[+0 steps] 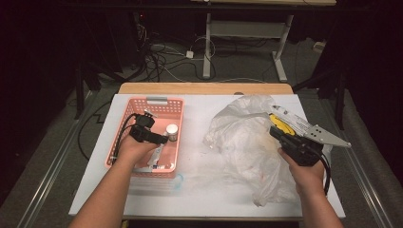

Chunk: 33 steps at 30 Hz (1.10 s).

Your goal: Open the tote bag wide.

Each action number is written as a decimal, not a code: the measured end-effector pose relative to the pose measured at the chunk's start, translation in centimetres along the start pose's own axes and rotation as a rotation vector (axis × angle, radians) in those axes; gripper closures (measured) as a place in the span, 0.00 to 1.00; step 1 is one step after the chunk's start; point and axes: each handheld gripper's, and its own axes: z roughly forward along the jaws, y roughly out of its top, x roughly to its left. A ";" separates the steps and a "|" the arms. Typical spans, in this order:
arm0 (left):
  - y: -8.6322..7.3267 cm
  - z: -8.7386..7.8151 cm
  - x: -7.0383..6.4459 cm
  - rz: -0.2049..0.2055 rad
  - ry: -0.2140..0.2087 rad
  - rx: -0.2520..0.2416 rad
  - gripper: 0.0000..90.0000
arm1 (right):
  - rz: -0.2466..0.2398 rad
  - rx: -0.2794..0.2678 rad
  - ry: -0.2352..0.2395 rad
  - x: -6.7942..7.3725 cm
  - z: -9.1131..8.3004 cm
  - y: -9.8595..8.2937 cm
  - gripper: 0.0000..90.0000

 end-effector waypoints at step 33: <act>1.6 1.7 -0.8 -0.006 0.083 0.200 0.73 | 0.002 0.008 0.003 0.0 0.0 -0.2 1.00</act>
